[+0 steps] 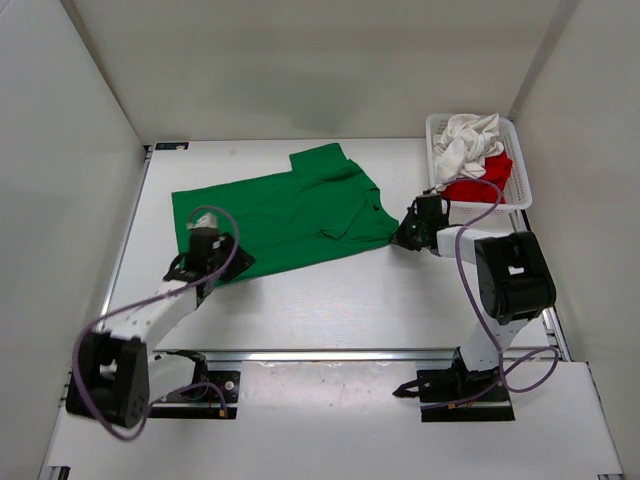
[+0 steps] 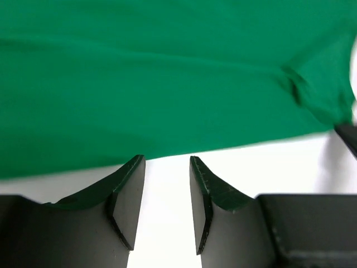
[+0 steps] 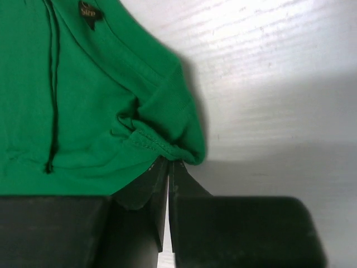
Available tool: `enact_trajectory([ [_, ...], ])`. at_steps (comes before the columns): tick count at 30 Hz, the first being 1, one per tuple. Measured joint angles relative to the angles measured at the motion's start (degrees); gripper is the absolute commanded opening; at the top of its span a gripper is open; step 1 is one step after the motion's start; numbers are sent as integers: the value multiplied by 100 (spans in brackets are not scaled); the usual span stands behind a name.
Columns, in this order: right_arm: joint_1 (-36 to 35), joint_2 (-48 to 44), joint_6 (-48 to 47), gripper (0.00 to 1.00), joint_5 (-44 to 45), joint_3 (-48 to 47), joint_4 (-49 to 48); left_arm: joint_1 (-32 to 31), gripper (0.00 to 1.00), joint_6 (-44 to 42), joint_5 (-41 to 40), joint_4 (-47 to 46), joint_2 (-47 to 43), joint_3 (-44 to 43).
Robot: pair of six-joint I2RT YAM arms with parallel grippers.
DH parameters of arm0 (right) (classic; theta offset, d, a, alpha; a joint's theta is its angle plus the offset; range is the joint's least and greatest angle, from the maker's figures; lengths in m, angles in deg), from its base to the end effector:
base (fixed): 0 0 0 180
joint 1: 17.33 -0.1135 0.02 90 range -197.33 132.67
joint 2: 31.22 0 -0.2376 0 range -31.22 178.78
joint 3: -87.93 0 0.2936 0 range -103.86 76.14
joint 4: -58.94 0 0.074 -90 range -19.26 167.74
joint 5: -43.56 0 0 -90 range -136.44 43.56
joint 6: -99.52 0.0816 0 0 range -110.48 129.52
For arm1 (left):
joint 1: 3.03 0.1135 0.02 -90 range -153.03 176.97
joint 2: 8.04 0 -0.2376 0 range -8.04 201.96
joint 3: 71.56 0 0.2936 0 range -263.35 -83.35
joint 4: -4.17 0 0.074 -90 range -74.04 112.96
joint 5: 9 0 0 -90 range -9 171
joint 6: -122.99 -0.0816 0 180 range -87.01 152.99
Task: Fold and stack the t-shirts
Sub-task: Fold the flattened tshirt in 1/3 of the way
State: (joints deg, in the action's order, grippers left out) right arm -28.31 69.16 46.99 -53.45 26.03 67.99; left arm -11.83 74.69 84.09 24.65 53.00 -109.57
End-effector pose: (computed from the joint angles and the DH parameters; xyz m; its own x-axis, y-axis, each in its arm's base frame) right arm 0.3881 0.0854 0.0502 -0.7389 0.4717 -0.4811 0.2263 0.8463 0.4822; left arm 0.2839 -0.0484 0.0995 -0.6353 -0.5738 -0.5168 -0.3097 0.8024 -0.5102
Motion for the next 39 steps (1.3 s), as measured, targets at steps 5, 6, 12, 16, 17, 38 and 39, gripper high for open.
enact_trajectory([
  [5, -13, -721, 184, 0, 125, 841, -79, -1038, 47, 52, 11, -566, 1255, -717],
  [6, -7, -973, 223, 0, 107, 1130, -85, -1093, 47, 68, 22, -649, 1344, -734],
  [12, 323, -2872, 428, 0, 59, 2673, 304, -1244, 47, 76, 59, -863, 1307, -621],
  [16, 564, -4028, 420, 34, 195, 3060, 1187, -1305, 49, 70, 109, -876, 898, -240],
  [17, 599, -4232, 385, 40, 232, 3060, 1410, -1335, 48, 57, 98, -866, 791, -149],
  [38, -1670, -1377, -319, 4, -284, 647, 925, -1296, 40, -42, 422, -1351, 1467, -219],
  [39, -1674, -1292, -319, 13, -295, 638, 909, -1283, 40, -33, 444, -1377, 1467, -142],
])
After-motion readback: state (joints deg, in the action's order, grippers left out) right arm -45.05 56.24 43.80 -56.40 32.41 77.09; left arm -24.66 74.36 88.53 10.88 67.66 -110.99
